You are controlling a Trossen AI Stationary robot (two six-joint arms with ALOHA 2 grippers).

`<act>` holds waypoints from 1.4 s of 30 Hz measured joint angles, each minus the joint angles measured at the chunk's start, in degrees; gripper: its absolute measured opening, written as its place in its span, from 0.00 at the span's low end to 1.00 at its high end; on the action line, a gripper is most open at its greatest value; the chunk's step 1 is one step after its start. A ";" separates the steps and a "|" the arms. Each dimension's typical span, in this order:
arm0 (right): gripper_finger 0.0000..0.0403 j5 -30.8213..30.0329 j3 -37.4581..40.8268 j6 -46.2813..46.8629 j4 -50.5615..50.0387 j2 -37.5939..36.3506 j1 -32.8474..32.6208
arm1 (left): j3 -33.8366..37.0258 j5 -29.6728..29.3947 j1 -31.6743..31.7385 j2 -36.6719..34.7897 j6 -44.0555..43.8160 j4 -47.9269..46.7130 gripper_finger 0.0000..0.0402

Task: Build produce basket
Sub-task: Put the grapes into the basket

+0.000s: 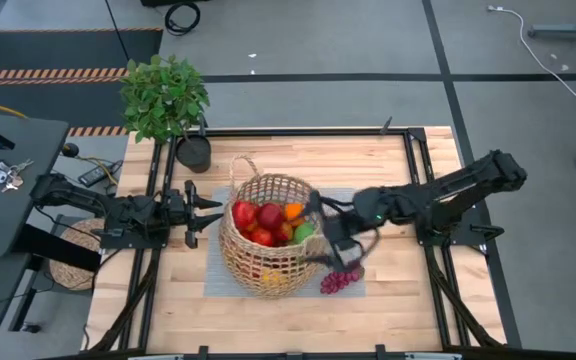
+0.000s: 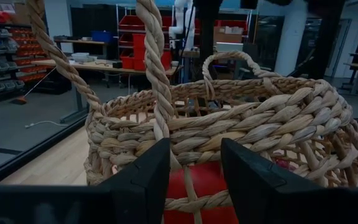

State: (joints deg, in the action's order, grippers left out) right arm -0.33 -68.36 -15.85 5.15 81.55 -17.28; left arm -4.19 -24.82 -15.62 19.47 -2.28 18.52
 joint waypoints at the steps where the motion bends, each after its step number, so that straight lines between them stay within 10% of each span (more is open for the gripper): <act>1: 0.98 0.70 -0.01 2.76 -1.08 -0.46 -1.02 | 0.00 0.02 0.02 0.02 0.00 0.00 0.37; 20: 0.98 -5.75 0.68 39.64 -26.34 11.37 -17.50 | 0.00 0.00 0.02 0.02 0.00 0.00 0.37; 30: 0.89 -17.59 20.39 46.62 -13.36 1.25 -21.73 | 0.00 0.00 0.02 0.02 0.00 0.00 0.37; 42: 0.87 -17.71 40.77 49.05 5.20 -0.04 -17.76 | 0.00 0.00 0.01 0.00 0.00 -0.02 0.38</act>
State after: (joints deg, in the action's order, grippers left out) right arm -18.04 -27.59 33.20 10.35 81.51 -35.04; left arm -4.19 -24.82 -15.61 19.47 -2.28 18.50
